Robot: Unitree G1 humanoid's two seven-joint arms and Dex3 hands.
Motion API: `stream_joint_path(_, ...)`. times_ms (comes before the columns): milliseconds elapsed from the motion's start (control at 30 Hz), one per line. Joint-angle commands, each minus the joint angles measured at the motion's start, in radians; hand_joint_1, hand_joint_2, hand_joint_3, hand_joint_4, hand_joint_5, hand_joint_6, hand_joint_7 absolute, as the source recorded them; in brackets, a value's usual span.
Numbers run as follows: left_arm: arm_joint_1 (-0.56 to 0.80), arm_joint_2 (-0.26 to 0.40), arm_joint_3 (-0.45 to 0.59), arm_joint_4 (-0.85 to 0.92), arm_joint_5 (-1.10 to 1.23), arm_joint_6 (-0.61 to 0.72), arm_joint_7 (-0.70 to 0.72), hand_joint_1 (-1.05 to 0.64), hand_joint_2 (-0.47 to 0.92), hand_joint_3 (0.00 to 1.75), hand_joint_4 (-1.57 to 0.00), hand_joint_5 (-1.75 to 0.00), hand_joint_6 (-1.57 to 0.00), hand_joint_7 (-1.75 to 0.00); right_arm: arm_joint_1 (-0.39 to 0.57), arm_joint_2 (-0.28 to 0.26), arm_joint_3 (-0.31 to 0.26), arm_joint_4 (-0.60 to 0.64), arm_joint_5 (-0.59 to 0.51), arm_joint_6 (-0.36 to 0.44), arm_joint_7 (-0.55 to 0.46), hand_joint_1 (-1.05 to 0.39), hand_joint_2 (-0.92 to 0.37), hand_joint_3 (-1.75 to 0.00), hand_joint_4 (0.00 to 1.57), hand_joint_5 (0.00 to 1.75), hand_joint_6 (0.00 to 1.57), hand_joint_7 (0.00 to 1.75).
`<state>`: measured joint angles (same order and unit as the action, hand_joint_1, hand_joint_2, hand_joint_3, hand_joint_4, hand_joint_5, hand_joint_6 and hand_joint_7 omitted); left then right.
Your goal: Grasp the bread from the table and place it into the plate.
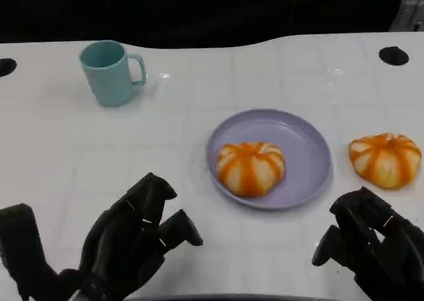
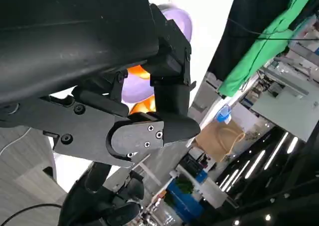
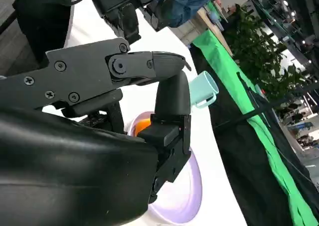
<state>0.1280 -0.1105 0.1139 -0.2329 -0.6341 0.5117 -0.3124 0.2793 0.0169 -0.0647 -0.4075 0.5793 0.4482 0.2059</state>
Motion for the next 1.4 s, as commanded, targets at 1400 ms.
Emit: stream_joint_path(1400,0.036,0.038,-0.014,0.048,0.046,-0.062,0.031,-0.59,0.92,0.39,-0.81,-1.75,-0.55,-1.75,-0.012,-0.023,-0.016,0.026,0.005,-0.027,0.018,-0.51,-0.92,-0.26,0.61,1.75,0.51,1.55)
